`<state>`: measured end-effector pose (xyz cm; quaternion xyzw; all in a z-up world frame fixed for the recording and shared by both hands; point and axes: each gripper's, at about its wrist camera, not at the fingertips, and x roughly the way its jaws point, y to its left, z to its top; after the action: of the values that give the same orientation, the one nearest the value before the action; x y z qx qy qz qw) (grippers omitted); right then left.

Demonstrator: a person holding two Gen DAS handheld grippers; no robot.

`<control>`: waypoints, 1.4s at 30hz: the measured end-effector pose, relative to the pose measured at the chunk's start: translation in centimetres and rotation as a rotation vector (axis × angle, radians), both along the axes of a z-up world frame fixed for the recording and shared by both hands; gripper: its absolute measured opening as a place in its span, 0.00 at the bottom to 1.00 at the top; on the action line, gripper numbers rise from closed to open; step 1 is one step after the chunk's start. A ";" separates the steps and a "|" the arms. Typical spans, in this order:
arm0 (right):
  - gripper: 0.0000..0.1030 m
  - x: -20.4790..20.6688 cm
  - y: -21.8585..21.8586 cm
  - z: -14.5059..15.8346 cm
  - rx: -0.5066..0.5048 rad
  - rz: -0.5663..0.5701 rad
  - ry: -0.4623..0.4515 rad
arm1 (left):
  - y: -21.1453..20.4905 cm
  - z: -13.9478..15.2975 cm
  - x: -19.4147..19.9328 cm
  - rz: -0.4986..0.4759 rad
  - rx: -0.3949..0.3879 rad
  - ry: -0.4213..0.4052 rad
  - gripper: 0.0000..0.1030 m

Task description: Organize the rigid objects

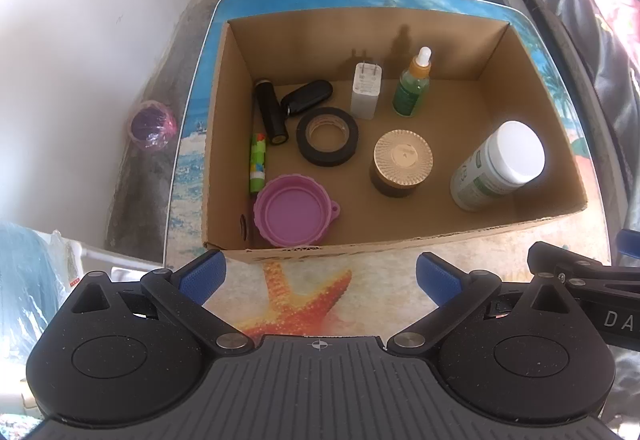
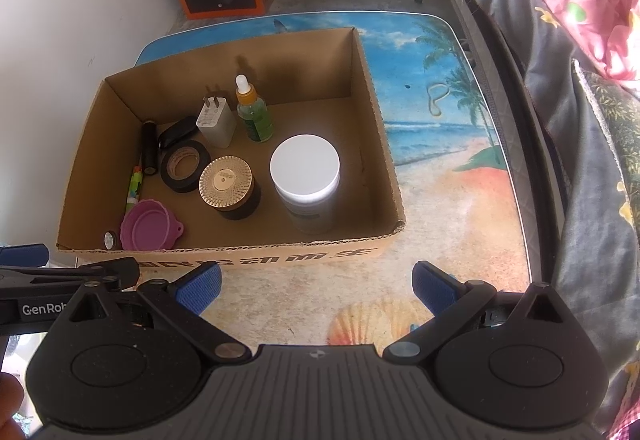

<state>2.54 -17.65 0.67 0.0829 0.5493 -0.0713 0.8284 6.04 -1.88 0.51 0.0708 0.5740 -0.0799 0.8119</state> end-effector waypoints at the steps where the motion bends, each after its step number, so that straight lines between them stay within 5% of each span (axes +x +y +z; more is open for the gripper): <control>1: 1.00 -0.1 -0.1 0.0 0.001 -0.001 -0.001 | 0.0 0.0 0.0 0.000 -0.001 0.000 0.99; 42: 1.00 -0.2 -0.3 0.0 0.013 -0.015 -0.009 | -0.4 0.2 0.0 0.005 0.003 -0.009 0.99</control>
<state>2.32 -17.95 0.69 0.0930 0.5453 -0.0736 0.8298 6.03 -2.30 0.74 0.0708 0.5707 -0.0768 0.8145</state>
